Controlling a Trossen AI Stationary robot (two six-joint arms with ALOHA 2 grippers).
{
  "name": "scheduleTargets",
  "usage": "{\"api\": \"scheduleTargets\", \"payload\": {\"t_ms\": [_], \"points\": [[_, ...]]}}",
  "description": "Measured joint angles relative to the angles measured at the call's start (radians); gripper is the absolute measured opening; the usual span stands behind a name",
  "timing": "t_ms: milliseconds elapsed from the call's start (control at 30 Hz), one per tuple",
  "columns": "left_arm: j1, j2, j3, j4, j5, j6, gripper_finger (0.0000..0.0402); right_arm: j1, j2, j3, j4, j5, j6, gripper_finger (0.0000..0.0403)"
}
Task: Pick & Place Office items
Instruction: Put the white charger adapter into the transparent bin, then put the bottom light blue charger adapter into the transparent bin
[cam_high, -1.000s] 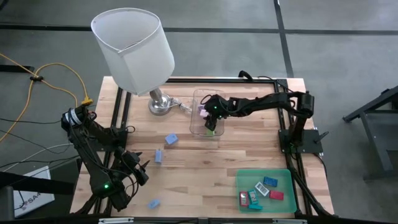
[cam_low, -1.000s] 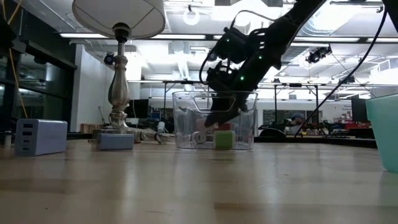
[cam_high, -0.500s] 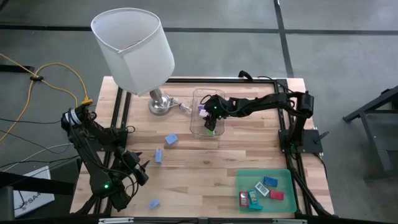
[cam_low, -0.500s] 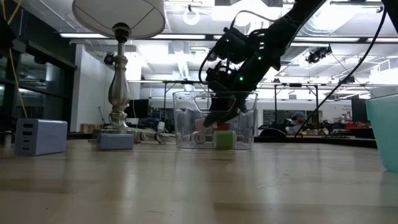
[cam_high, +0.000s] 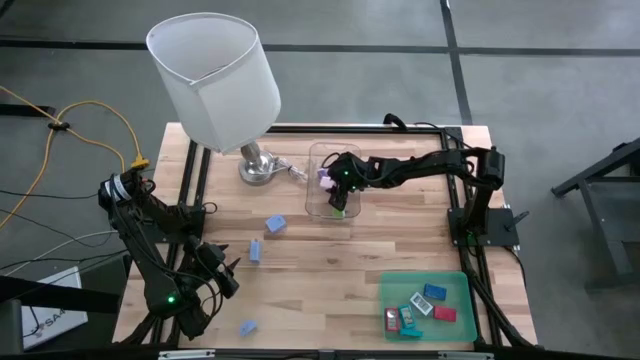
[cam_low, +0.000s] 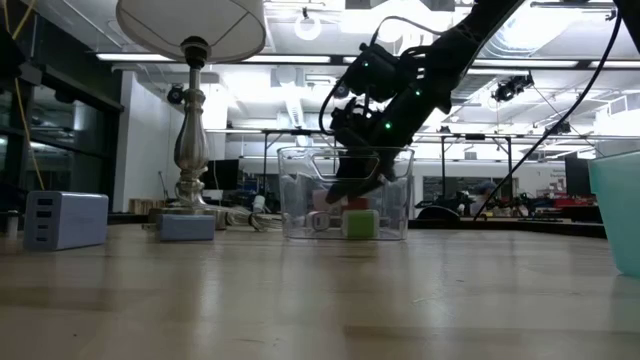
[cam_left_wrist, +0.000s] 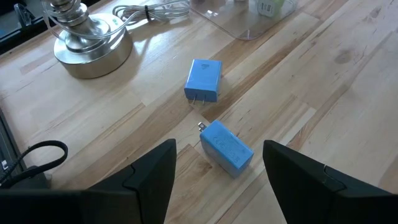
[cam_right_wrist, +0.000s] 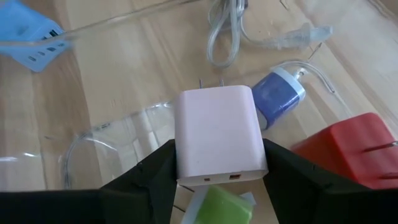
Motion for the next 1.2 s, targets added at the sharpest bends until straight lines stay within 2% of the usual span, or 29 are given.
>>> {"api": "scheduleTargets", "payload": {"t_ms": [300,467,600,867,1200], "points": [[0.0,0.0,0.0,0.0,0.0,0.0,0.0232,-0.001,0.0,0.0,0.015,-0.036,-0.002,0.0199],[0.0,0.0,0.0,0.0,0.0,0.0,0.0232,0.001,0.009,-0.006,-0.003,-0.086,0.009,0.0226],[0.0,0.0,0.0,0.001,0.0,0.0,0.0232,-0.001,0.005,-0.003,0.01,-0.077,0.008,0.0237],[0.0,0.0,0.0,0.001,0.0,0.0,0.0232,0.0,0.004,-0.003,0.035,-0.075,0.004,0.0232],[0.0,0.0,0.0,0.0,0.0,0.0,0.0232,0.0,-0.115,-0.002,0.05,-0.07,0.0,0.0232]]}}
